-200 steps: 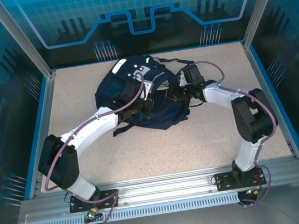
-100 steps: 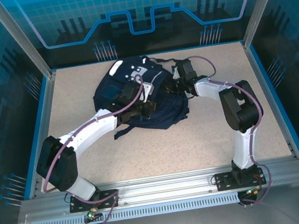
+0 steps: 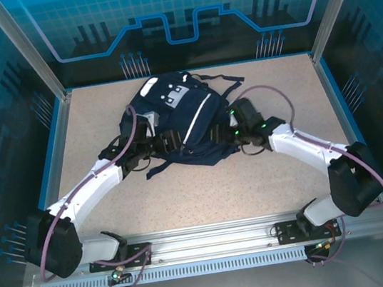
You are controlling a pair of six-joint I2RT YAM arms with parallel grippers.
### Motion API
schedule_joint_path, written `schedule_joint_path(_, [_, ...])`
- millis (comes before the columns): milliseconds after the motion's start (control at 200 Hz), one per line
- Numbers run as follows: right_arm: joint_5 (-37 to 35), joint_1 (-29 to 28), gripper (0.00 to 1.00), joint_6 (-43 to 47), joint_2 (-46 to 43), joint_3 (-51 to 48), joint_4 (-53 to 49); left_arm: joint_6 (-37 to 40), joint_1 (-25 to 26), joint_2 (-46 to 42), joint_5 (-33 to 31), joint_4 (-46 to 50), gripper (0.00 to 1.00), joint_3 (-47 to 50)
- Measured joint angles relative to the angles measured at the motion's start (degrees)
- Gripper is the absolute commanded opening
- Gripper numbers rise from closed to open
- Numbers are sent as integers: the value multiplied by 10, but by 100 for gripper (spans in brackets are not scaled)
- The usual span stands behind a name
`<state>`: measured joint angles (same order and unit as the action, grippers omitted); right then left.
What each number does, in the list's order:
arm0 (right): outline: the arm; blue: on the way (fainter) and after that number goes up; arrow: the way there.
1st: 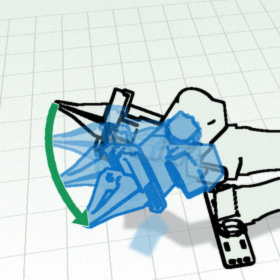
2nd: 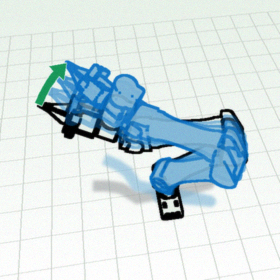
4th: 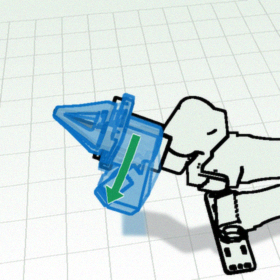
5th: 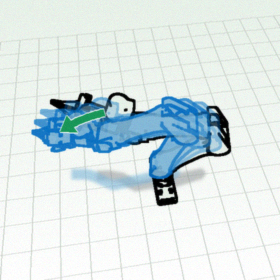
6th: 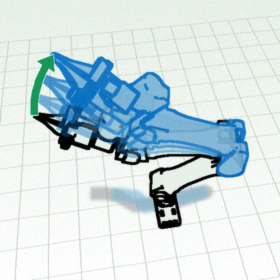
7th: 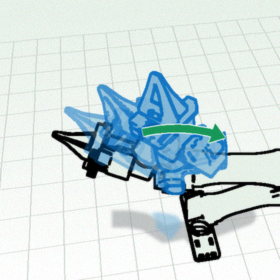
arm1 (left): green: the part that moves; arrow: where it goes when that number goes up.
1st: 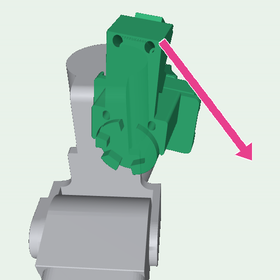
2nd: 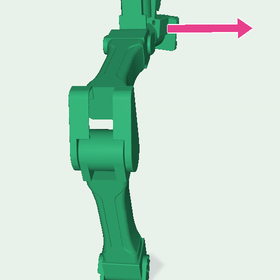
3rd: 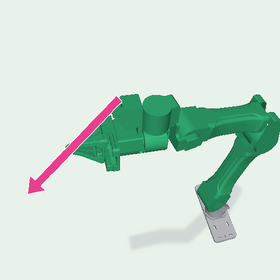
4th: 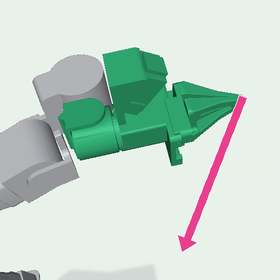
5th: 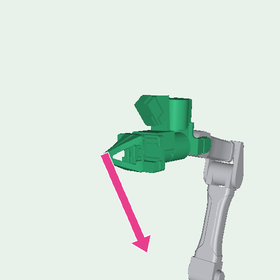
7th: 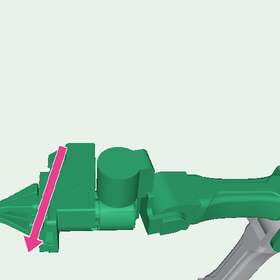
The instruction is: Pack books, pencil case, and school supplies into a backpack
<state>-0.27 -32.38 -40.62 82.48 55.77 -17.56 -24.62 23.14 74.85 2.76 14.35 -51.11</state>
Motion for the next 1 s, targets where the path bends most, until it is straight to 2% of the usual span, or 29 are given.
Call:
schedule_joint_path(130, [-98,-136,58,-25,25,23,-49,-56,-54,-13,-8,6,88,51])
schedule_joint_path(180, [-135,-181,54,-38,55,52,-67,-70,-74,-20,-11,10,90,63])
schedule_joint_path(315, [-209,-249,49,-74,164,169,-110,-102,-117,-34,-26,21,93,78])
schedule_joint_path(565, [-286,-266,45,-144,325,352,-190,-123,-156,-40,-30,24,95,94])
schedule_joint_path(800, [-314,-263,43,-183,388,425,-242,-125,-160,-56,-29,25,95,99])
schedule_joint_path(1000, [-339,-257,43,-215,408,446,-278,-125,-165,-71,-29,29,95,100])
